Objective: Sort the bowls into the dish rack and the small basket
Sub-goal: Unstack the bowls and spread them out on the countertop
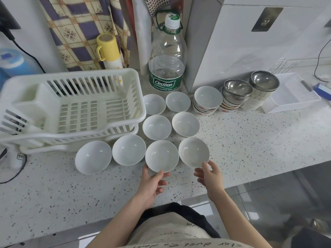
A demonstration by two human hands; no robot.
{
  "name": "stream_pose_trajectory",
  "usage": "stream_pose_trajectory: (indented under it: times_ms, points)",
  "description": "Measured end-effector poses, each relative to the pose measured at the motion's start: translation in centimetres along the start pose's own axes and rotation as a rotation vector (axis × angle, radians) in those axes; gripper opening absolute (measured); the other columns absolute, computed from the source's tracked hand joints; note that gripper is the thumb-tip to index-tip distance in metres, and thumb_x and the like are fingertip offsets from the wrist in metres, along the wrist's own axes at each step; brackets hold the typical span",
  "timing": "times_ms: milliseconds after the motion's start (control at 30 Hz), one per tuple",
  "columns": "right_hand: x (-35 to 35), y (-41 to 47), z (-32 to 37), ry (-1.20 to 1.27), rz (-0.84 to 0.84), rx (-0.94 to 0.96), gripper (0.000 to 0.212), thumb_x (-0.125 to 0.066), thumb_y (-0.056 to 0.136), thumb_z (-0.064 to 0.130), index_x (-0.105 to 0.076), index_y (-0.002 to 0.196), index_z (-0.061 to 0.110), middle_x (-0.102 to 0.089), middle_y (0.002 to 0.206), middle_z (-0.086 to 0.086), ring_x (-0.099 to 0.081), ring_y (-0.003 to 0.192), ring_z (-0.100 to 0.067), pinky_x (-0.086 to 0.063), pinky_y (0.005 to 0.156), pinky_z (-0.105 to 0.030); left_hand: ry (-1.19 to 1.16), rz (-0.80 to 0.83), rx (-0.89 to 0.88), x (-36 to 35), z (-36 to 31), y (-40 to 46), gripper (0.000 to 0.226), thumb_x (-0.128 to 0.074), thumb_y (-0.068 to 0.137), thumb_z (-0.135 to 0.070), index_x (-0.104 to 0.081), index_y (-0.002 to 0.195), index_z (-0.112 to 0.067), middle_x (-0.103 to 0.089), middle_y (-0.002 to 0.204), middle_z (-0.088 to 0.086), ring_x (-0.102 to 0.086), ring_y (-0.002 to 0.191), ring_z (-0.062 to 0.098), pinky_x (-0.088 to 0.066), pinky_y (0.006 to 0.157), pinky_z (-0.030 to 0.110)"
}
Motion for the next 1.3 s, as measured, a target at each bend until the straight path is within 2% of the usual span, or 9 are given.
stream_pose_trajectory:
  times_ms: [133,267,400,567,633,833,1000,1167,1300]
  points:
    - [0.0,-0.2,0.0,-0.007,-0.015,-0.015,0.028,-0.051,0.099,0.023,-0.057,0.125,0.016,-0.069,0.079,-0.010,-0.068,0.058,-0.010,-0.054,0.051,-0.023,0.008,-0.003,0.009,0.2,0.2,0.0,0.050,-0.063,0.096,-0.016,-0.036,0.131,-0.041,-0.077,0.095,0.013,-0.049,0.049,0.010,-0.038,0.041,0.021]
    - [0.0,-0.5,0.0,-0.014,-0.020,-0.036,0.029,-0.052,0.099,0.027,-0.056,0.127,0.020,-0.069,0.084,-0.009,-0.069,0.064,-0.012,-0.054,0.054,-0.024,0.045,-0.074,0.040,1.0,0.8,-0.4,0.039,-0.065,0.094,-0.030,-0.042,0.125,-0.035,-0.073,0.084,0.011,-0.035,0.039,0.007,-0.032,0.037,0.020]
    - [0.0,-0.6,0.0,-0.019,-0.027,-0.045,0.031,-0.053,0.099,0.029,-0.055,0.128,0.022,-0.071,0.086,-0.009,-0.070,0.066,-0.012,-0.054,0.054,-0.024,0.163,-0.036,0.157,1.1,2.4,-1.4,0.027,-0.061,0.094,-0.040,-0.057,0.116,-0.024,-0.067,0.083,0.010,-0.043,0.043,0.008,-0.028,0.036,0.020]
    - [0.7,-0.4,0.2,-0.054,0.003,-0.034,0.016,-0.056,0.097,0.033,-0.060,0.113,0.033,-0.072,0.084,-0.007,-0.071,0.063,-0.010,-0.053,0.055,-0.026,0.321,0.086,0.278,0.1,3.7,-2.7,0.039,-0.054,0.095,-0.045,-0.066,0.104,-0.009,-0.064,0.072,0.007,-0.051,0.044,0.012,-0.027,0.035,0.020]
    - [1.4,0.1,0.5,-0.066,0.022,-0.040,0.011,-0.057,0.096,0.037,-0.064,0.104,0.034,-0.073,0.082,-0.006,-0.071,0.063,-0.010,-0.051,0.053,-0.025,0.359,0.123,0.262,-1.1,3.1,-2.6,0.042,-0.053,0.094,-0.047,-0.067,0.101,-0.008,-0.065,0.066,0.004,-0.051,0.044,0.014,-0.025,0.035,0.020]
    - [4.4,3.4,2.8,-0.145,0.086,-0.027,0.027,-0.053,0.098,0.039,-0.071,0.097,0.020,-0.073,0.078,-0.006,-0.069,0.062,-0.011,-0.042,0.046,-0.024,0.237,0.125,0.087,-8.0,-1.4,-0.4,0.033,-0.054,0.096,-0.041,-0.066,0.100,-0.010,-0.063,0.064,0.004,-0.048,0.043,0.013,-0.024,0.035,0.020]
    - [7.6,8.2,7.3,-0.173,0.134,0.021,0.020,-0.056,0.096,0.034,-0.071,0.098,0.021,-0.074,0.077,0.000,-0.070,0.064,-0.009,-0.042,0.048,-0.024,0.112,-0.005,-0.116,-14.6,-7.1,3.6,0.029,-0.056,0.097,-0.035,-0.054,0.122,-0.021,-0.071,0.068,0.002,-0.051,0.043,0.012,-0.030,0.034,0.020]
    - [8.7,12.5,11.3,-0.196,0.215,0.053,0.017,-0.056,0.096,0.029,-0.070,0.100,0.021,-0.074,0.080,-0.001,-0.070,0.063,-0.007,-0.040,0.048,-0.023,0.144,-0.116,-0.205,-18.9,-11.9,8.7,0.055,-0.054,0.098,-0.032,-0.030,0.146,-0.032,-0.073,0.082,0.009,-0.052,0.042,0.013,-0.031,0.036,0.020]
    - [8.3,14.5,13.0,-0.206,0.281,0.053,0.016,-0.056,0.096,0.028,-0.069,0.102,0.020,-0.074,0.080,0.000,-0.070,0.063,-0.008,-0.040,0.047,-0.023,0.161,-0.195,-0.193,-20.7,-14.0,12.0,0.073,-0.055,0.097,-0.033,-0.010,0.154,-0.036,-0.073,0.083,0.011,-0.052,0.037,0.011,-0.031,0.034,0.019]
Point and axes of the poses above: each hand's wrist, its own y-axis towards the middle knuckle, its own x-axis out of the back of the hand, z = x × y, the point moved 9 cm from there along y, towards the middle knuckle
